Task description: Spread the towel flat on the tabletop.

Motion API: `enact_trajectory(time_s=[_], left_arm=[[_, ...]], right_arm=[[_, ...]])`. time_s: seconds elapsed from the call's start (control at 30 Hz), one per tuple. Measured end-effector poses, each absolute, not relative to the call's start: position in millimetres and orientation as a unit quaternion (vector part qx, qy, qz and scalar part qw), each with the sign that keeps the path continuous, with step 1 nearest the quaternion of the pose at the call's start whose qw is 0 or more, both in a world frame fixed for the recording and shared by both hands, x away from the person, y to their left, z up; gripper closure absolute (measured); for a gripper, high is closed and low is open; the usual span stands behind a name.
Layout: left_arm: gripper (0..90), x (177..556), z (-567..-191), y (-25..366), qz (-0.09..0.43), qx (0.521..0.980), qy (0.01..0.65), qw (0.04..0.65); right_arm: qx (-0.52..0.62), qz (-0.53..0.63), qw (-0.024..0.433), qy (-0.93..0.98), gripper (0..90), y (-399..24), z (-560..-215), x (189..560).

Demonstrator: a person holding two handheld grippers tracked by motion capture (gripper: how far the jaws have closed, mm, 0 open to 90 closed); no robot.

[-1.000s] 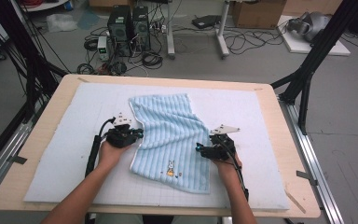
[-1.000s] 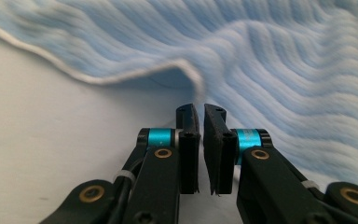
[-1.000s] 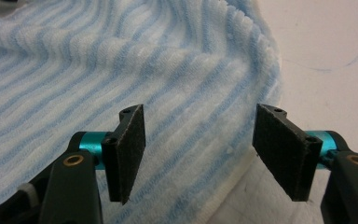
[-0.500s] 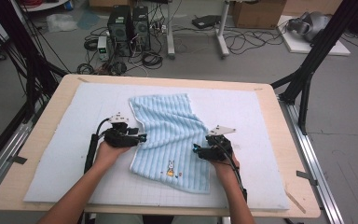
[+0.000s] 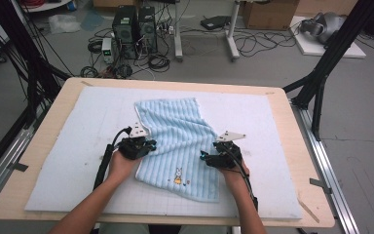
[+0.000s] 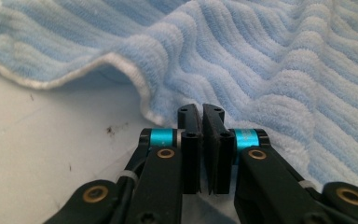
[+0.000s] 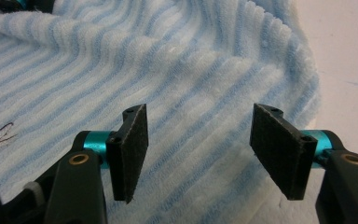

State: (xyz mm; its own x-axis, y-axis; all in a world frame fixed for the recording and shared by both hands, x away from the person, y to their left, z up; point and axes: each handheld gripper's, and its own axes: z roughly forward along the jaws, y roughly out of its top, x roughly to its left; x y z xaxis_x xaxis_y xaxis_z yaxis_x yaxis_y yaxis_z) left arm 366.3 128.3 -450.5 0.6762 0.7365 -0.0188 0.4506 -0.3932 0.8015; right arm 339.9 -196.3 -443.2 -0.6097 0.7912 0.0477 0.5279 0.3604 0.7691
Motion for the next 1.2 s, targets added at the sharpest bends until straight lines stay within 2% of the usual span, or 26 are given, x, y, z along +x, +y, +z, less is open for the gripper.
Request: enact_trajectory(time_s=[0.33, 0.43, 0.53, 0.6, 0.63, 0.73, 0.8, 0.83, 0.87, 0.93, 1.03, 1.2], left_arm=[[86.6, 401.4, -448.7, 146.8, 0.175, 0.762, 0.424, 0.457], [86.7, 408.4, -449.0, 149.4, 0.173, 0.748, 0.440, 0.466], [86.7, 410.7, -449.1, 149.1, 0.174, 0.747, 0.440, 0.466], [86.6, 411.5, -449.0, 148.9, 0.176, 0.746, 0.440, 0.467], [86.6, 412.8, -449.1, 149.4, 0.179, 0.747, 0.441, 0.465], [86.6, 415.3, -449.3, 148.9, 0.180, 0.744, 0.444, 0.466], [83.9, 414.4, -449.0, 149.8, 0.178, 0.745, 0.441, 0.469], [77.2, 413.9, -448.8, 150.9, 0.173, 0.746, 0.442, 0.468], [65.7, 412.9, -448.6, 153.3, 0.163, 0.744, 0.446, 0.470], [58.2, 409.1, -447.8, 157.8, 0.166, 0.742, 0.442, 0.476], [44.7, 401.5, -443.6, 165.0, 0.152, 0.743, 0.440, 0.480], [43.9, 379.5, -436.6, 174.1, 0.159, 0.744, 0.416, 0.499]], right_arm=[[0.411, 0.397, 0.160, 0.805, 37.6, -190.5, -442.7, 338.8], [0.397, 0.370, 0.172, 0.822, 49.2, -180.4, -448.8, 341.0], [0.395, 0.367, 0.178, 0.823, 76.8, -179.5, -446.7, 345.7], [0.388, 0.367, 0.188, 0.824, 84.5, -179.3, -447.5, 348.3], [0.386, 0.357, 0.206, 0.825, 85.2, -178.5, -447.2, 349.1], [0.394, 0.339, 0.254, 0.816, 85.6, -176.4, -447.8, 356.6], [0.405, 0.340, 0.256, 0.809, 82.8, -174.5, -449.5, 362.0], [0.407, 0.341, 0.256, 0.808, 79.3, -173.9, -449.7, 362.8], [0.410, 0.342, 0.258, 0.805, 75.1, -173.5, -449.5, 362.2], [0.412, 0.350, 0.254, 0.802, 67.3, -175.6, -447.0, 360.6], [0.412, 0.368, 0.249, 0.796, 62.1, -181.2, -440.9, 356.1], [0.406, 0.383, 0.249, 0.791, 58.7, -188.6, -434.6, 341.5]])
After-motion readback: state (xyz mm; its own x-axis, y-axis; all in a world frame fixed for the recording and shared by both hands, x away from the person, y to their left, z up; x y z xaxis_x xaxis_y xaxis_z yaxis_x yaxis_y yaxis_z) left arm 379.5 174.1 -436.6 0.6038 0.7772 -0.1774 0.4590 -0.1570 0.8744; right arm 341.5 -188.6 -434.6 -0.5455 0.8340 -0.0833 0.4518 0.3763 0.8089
